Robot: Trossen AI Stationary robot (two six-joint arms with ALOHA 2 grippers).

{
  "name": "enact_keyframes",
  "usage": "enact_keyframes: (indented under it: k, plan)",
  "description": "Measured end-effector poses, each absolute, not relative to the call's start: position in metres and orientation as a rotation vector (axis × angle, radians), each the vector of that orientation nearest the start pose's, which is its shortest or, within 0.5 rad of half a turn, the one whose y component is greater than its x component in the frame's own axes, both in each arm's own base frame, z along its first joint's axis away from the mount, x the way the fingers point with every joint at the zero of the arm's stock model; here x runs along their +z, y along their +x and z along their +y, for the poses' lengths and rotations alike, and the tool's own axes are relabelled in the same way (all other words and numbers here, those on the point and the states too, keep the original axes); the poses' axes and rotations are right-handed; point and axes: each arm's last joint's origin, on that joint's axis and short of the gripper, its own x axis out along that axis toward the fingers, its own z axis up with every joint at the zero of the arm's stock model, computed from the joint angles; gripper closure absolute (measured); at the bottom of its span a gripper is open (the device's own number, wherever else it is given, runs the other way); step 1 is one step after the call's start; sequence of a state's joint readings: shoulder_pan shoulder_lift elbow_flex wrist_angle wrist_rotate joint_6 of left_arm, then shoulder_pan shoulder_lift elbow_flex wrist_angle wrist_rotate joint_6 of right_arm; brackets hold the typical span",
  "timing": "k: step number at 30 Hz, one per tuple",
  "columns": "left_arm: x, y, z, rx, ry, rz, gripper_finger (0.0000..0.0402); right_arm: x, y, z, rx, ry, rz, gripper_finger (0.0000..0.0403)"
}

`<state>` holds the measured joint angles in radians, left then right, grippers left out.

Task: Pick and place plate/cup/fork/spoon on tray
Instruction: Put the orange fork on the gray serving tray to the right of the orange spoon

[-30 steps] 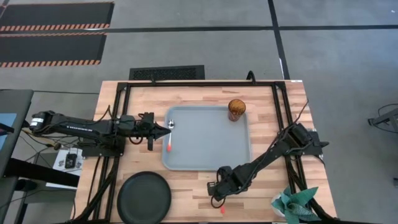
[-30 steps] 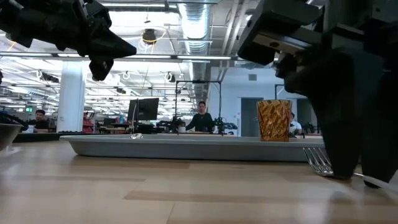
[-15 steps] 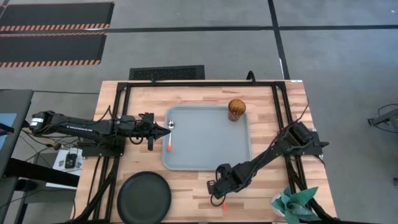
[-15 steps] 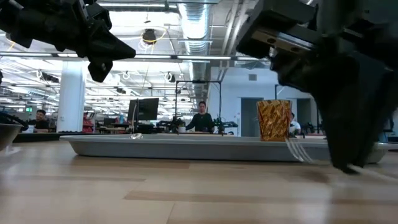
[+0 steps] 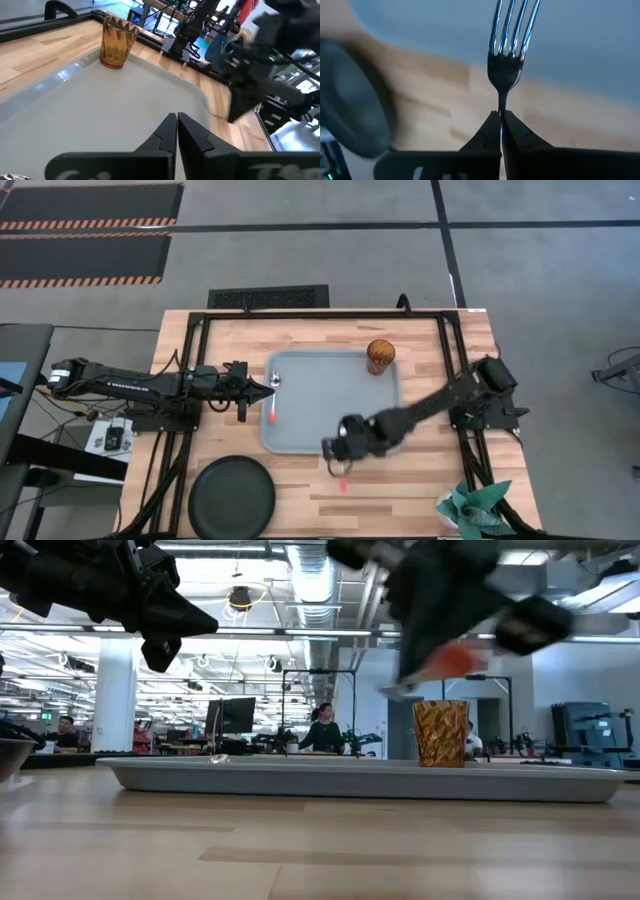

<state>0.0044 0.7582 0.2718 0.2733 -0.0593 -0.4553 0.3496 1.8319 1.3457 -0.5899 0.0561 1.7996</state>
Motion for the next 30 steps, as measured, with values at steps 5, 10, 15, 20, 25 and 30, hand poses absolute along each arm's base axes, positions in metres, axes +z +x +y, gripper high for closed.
enact_keyframes:
  k: [5,10,15,20,25,30]
  plan:
    - [0.203,0.167,0.003,0.118,-0.443,0.196,0.0401,0.216,0.38,0.067,-0.735,1.345,0.858,0.0391]
    - [0.202,0.167,0.003,0.124,-0.44,0.209,0.0401,0.217,0.403,0.017,-0.721,1.291,0.74,0.0391]
    - [0.201,0.166,0.003,0.145,-0.436,0.216,0.0401,0.202,0.417,-0.004,-0.74,1.274,0.723,0.0391]
    - [0.203,0.162,0.003,0.153,-0.435,0.219,0.0401,0.19,0.427,-0.004,-0.741,1.27,0.722,0.0391]
    - [0.203,0.156,0.004,0.17,-0.429,0.227,0.0401,0.175,0.43,-0.003,-0.768,1.258,0.755,0.039]
    - [0.204,0.153,0.004,0.177,-0.429,0.215,0.0401,0.165,0.429,-0.004,-0.821,1.226,0.78,0.039]
